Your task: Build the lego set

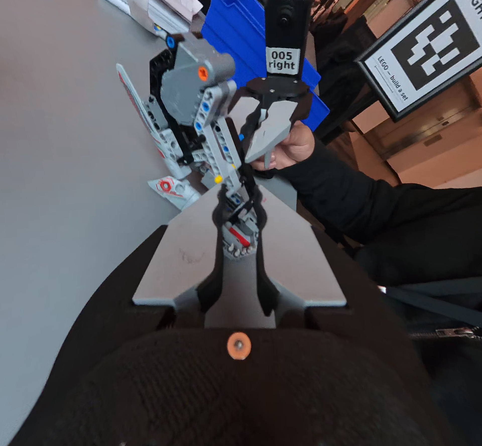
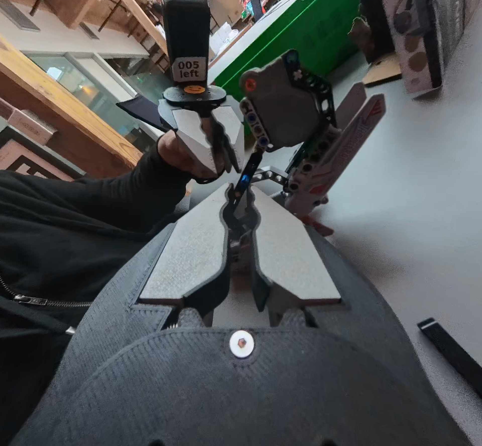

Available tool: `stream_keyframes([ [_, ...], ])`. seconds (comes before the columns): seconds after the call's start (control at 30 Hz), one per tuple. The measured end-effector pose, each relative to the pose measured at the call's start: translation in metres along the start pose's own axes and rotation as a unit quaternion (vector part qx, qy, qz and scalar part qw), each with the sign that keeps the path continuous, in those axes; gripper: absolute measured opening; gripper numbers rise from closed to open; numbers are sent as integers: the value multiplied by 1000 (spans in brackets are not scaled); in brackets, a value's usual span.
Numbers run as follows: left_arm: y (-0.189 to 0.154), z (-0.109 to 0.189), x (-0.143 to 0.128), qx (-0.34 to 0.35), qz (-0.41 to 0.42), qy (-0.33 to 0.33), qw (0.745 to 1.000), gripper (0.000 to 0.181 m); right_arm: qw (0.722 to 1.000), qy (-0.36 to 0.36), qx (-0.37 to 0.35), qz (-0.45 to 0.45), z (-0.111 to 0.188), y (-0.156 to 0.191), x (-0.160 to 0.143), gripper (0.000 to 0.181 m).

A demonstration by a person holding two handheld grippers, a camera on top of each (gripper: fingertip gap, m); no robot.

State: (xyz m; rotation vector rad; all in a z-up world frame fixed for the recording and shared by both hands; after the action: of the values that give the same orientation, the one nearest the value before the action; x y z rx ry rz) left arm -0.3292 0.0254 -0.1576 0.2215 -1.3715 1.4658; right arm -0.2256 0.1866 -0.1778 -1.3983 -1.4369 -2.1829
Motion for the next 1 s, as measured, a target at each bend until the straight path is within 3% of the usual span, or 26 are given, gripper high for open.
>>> stream_keyframes([
  [0.07,1,1,-4,-11,24,-1,1000,33,1000,-13,14,-23,4,-7,-1,6],
  [0.2,9,-8,-10,-25,55,-9,998,35,999,-16,40,-20,4,-6,0,5],
  [0.4,10,-25,-8,-90,81,-42,992,12,997,-9,71,-7,0,0,-1,6],
  [0.57,16,-31,-13,-148,129,-83,977,16,996,-17,82,-14,-1,1,-1,6],
  [0.73,7,-29,-10,-111,75,-115,984,10,993,-37,99,-47,-1,-3,0,4],
  [1.0,8,-31,-11,-115,92,-138,979,9,996,-44,79,-14,1,-1,1,4],
])
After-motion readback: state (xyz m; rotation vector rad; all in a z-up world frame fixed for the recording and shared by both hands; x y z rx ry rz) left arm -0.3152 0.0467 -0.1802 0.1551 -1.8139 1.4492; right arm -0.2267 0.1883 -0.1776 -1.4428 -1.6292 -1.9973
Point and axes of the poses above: each gripper's, where its closed fingertips meet, z back along the fingers, x out of its top, y = z × x across the jaws, the point moved 9 cm from there along z, back along the fingers, and after that the axes turned 1 degree about x, right-handed, at the moved point
